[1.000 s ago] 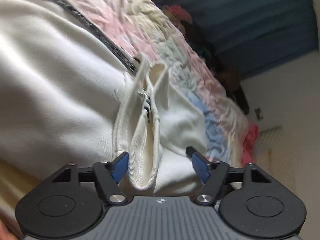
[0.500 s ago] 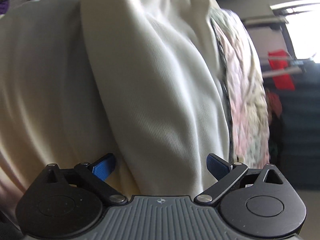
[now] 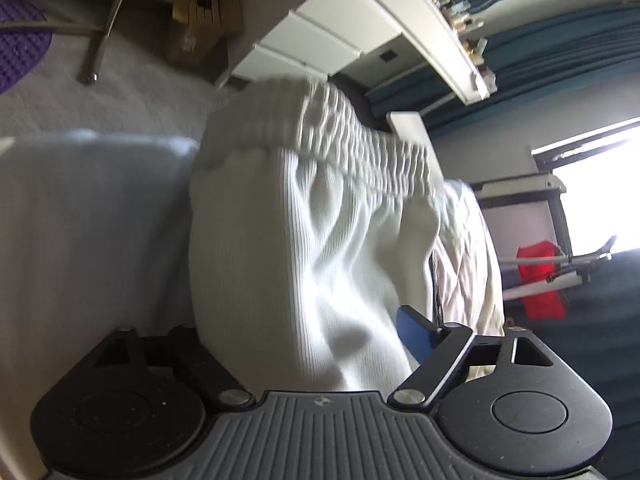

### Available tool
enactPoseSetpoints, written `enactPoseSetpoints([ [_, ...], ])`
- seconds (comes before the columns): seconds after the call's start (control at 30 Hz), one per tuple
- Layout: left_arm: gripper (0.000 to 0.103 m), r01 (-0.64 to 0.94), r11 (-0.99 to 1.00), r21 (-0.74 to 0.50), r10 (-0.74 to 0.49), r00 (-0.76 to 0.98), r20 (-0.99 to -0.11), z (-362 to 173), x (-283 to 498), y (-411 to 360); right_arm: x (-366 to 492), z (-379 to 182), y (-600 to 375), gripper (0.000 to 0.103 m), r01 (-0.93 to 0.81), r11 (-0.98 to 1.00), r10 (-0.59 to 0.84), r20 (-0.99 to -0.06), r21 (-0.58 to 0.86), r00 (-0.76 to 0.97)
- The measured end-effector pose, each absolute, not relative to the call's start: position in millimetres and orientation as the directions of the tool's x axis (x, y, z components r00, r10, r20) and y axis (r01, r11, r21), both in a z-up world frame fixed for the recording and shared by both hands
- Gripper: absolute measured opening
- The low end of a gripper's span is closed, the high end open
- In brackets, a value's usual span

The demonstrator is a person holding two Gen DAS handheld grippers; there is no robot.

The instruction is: Fold clothes

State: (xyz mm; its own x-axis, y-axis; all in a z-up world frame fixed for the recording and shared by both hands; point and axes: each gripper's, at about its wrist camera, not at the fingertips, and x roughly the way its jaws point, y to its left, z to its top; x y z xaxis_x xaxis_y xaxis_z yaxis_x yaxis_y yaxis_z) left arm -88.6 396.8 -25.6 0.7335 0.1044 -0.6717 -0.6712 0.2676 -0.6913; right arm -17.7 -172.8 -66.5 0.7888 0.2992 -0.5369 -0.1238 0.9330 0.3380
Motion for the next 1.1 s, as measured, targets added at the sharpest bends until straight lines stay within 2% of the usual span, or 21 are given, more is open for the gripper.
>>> enactPoseSetpoints([
  [0.1,0.076,-0.683,0.317,-0.658,0.161,0.722,-0.673,-18.6,-89.8,398.4,-19.2,-69.6,-154.2,0.077,-0.171,0.953,0.286,-0.560,0.249,0.778],
  [0.17,0.067,-0.681,0.337,-0.650,0.169,0.723,-0.669,-16.0,-92.6,398.4,-17.7,-74.5,-144.8,0.078,-0.193,0.964,0.264,-0.584,0.183,0.767],
  [0.2,0.066,-0.679,0.347,-0.647,0.177,0.725,-0.666,-13.2,-92.3,396.0,-17.0,-76.9,-140.1,0.078,-0.204,0.968,0.253,-0.596,0.149,0.762],
  [0.3,0.057,-0.675,0.386,-0.629,0.202,0.727,-0.656,-4.5,-91.5,389.5,-15.1,-78.8,-139.7,0.078,-0.208,0.967,0.252,-0.600,0.144,0.759],
  [0.43,0.026,-0.679,0.451,-0.579,0.241,0.717,-0.654,4.4,-88.8,383.1,-16.9,-77.4,-142.4,0.078,-0.217,0.964,0.265,-0.597,0.152,0.757],
  [0.57,0.014,-0.653,0.506,-0.564,0.269,0.741,-0.616,18.1,-82.6,364.6,-19.7,-71.6,-154.3,0.076,-0.225,0.952,0.306,-0.593,0.208,0.745],
  [0.77,0.011,-0.566,0.679,-0.468,0.318,0.801,-0.508,70.4,-75.4,301.9,-22.9,-49.7,-190.4,0.076,-0.179,0.923,0.352,-0.562,0.340,0.749],
  [1.1,0.010,-0.319,0.847,-0.426,0.186,0.927,-0.326,118.4,-41.3,120.4,-22.4,-16.1,-269.1,0.076,-0.015,0.888,0.263,-0.481,0.459,0.837],
])
